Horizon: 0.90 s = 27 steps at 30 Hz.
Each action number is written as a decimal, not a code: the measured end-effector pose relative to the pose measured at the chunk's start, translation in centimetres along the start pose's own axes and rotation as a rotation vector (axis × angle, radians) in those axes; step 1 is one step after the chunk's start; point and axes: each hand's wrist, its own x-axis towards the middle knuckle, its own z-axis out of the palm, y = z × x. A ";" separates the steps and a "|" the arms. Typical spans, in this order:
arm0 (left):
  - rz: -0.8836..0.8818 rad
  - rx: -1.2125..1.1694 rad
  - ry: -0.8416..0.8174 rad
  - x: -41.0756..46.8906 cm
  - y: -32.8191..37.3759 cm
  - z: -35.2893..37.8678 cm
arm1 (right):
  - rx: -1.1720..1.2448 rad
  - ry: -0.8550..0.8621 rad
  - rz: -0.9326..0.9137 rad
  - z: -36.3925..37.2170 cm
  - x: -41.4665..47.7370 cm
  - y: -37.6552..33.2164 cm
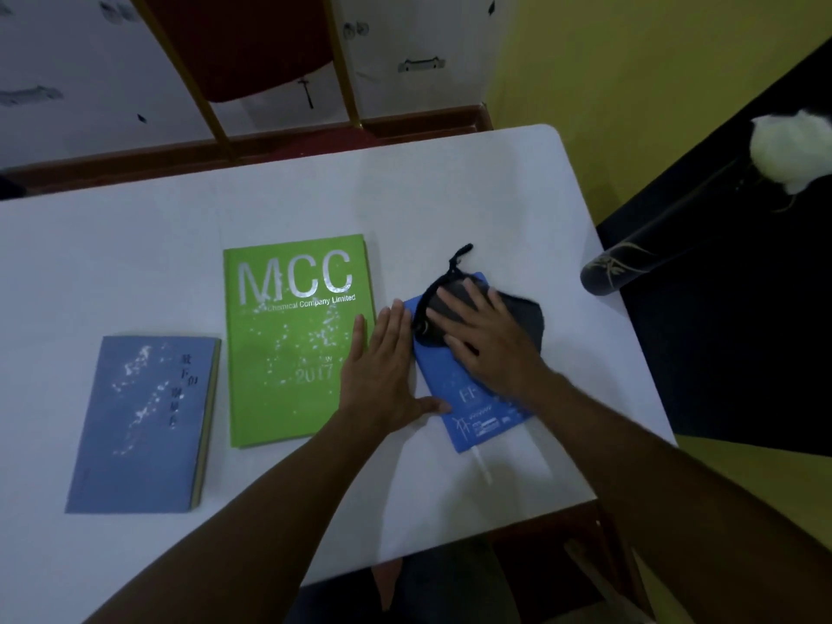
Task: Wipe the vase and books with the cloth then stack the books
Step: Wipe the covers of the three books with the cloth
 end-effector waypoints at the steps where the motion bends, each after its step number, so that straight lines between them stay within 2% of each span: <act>1: 0.001 0.003 -0.003 0.0 0.0 0.0 | 0.034 0.012 -0.014 -0.2 0.8 0.5; 4: 0.009 0.039 -0.011 0.0 0.1 -0.1 | 0.147 0.032 -0.042 0.3 -0.1 -0.3; 8: 0.028 0.061 -0.003 0.0 -0.1 0.0 | 0.253 0.005 -0.155 0.7 -6.7 -0.3; 12: 0.031 0.028 0.007 0.0 0.0 0.2 | 0.218 -0.014 -0.211 0.1 -7.9 1.9; 16: 0.029 0.033 -0.012 0.0 0.1 0.0 | 0.001 0.028 -0.066 -0.7 -1.0 1.3; 19: 0.029 0.046 -0.017 0.1 0.2 -0.2 | -0.058 0.034 0.051 -0.5 0.9 -1.0; 24: 0.022 0.072 -0.045 0.1 0.4 -0.6 | 0.055 -0.082 0.024 1.0 -7.6 -3.4; 27: 0.022 0.079 -0.065 0.0 0.4 -0.8 | 0.059 -0.116 -0.053 0.7 -10.4 -2.0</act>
